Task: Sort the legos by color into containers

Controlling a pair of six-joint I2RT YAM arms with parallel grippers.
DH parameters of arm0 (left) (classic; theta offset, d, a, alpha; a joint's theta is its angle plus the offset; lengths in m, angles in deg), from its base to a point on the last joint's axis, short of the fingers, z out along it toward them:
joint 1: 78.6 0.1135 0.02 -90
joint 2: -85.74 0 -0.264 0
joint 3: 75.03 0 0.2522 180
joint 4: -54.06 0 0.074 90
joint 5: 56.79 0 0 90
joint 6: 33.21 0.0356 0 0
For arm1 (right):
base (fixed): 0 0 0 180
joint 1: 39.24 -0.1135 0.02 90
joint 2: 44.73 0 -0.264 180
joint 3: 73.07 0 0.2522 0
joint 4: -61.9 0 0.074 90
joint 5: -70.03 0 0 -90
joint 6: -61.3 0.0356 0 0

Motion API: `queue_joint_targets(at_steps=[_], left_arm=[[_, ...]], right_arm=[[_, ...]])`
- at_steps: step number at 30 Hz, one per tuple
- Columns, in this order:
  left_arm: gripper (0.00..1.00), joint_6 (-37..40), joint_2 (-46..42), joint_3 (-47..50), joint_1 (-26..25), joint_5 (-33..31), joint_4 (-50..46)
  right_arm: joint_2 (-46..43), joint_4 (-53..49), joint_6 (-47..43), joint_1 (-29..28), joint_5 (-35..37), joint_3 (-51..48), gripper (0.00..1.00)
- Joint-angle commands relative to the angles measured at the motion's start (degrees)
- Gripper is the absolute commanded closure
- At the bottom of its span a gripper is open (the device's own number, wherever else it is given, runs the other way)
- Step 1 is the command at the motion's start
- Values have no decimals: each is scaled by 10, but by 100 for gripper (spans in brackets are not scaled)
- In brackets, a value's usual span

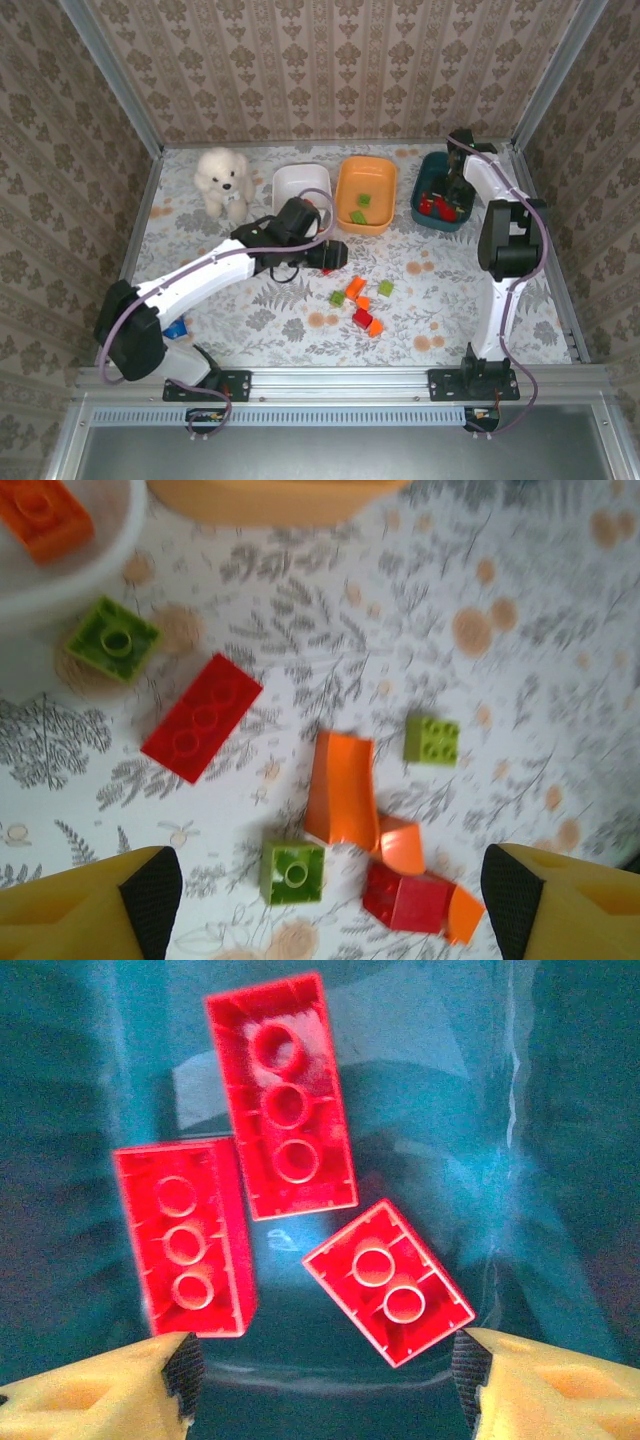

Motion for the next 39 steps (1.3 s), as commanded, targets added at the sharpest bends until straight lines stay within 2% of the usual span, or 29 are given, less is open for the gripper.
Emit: queue_joint_targets(at_steps=[1,5,9,13,17,20,23,27,37,39], left_arm=[[19,49,21,-37,-24,-9,-41],[21,102,75,-78,-56,-13,-76],[23,156,159,-152,-78,-29,-129],[26,164,239,-217,-84,-45,-165],[27,165,300,-262,-88,-47,-185],[27,162,336,-292,-94,-64,-213],[25,155,358,-308,-96,-74,-231],[27,146,375,-310,-98,-64,-230],[46,119,407,-304,-106,-56,-221],[53,117,409,-302,-108,-60,-217]], right_arm=[[-91,-19,-13,-13,1,21,31],[-221,29,-4,-35,-6,-68,32],[-393,93,26,-68,-45,-234,32],[-605,155,75,-82,-123,-423,30],[-798,121,123,-84,-174,-522,23],[-873,50,144,-84,-199,-538,23],[-917,-1,153,-84,-208,-539,23],[-927,-16,155,-85,-209,-533,24],[-887,10,140,-85,-211,-508,25],[-884,11,139,-85,-212,-508,25]])
